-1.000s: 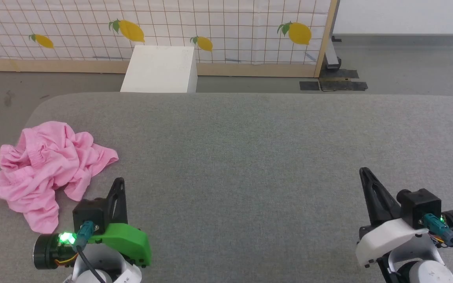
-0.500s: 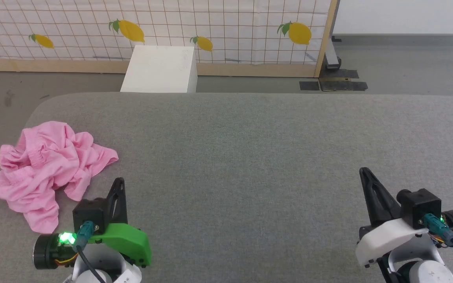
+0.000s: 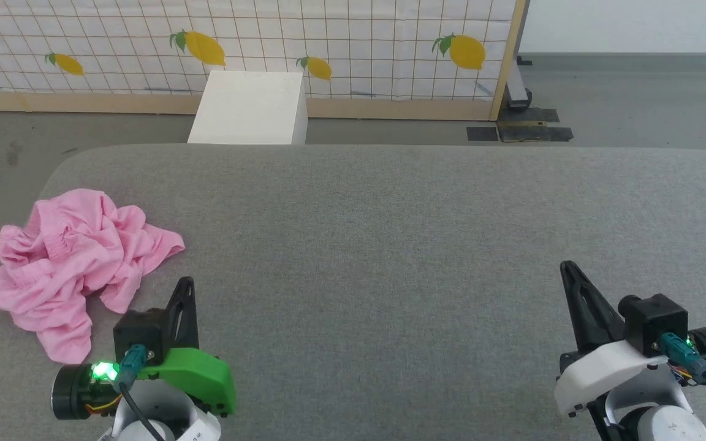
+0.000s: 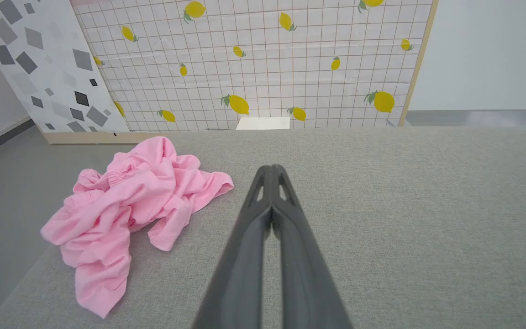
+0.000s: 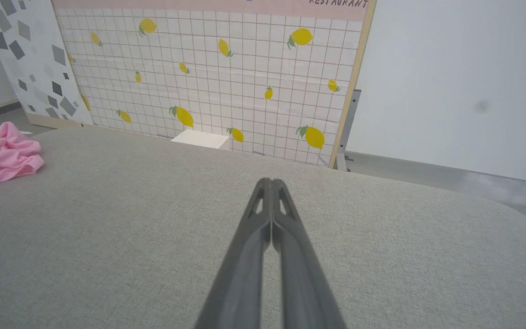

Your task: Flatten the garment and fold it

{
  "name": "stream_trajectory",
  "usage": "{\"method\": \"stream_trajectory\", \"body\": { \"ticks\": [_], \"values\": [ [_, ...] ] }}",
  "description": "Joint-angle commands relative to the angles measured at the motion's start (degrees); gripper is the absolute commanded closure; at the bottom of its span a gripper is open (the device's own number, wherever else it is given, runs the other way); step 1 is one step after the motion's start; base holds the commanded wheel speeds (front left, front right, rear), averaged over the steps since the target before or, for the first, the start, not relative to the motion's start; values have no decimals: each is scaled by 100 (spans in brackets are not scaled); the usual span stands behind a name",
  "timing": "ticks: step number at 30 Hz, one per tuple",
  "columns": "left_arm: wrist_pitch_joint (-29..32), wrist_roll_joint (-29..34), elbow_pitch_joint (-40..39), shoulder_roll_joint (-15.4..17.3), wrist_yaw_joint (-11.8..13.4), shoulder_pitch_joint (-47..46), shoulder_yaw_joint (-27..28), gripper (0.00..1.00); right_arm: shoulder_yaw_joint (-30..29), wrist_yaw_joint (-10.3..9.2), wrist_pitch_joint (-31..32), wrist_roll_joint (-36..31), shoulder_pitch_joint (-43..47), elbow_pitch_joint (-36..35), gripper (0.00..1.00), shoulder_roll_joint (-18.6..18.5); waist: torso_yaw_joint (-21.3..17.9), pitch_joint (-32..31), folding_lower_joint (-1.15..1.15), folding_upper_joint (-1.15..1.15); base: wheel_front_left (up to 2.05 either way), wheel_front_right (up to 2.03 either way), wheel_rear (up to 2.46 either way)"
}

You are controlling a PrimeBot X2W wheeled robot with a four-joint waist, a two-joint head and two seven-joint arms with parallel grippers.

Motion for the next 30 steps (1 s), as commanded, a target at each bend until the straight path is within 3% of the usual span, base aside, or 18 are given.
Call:
{"method": "stream_trajectory", "body": {
  "ticks": [1, 30],
  "values": [
    [8, 72, -16, -15, -6, 66, 18, 100, 2, -9, 16, -19, 46, -29, 100, 16, 0, 0, 0, 0, 0, 0, 0],
    [8, 72, -16, -15, -6, 66, 18, 100, 2, -9, 16, -19, 46, -29, 100, 16, 0, 0, 0, 0, 0, 0, 0]
  ]
}}
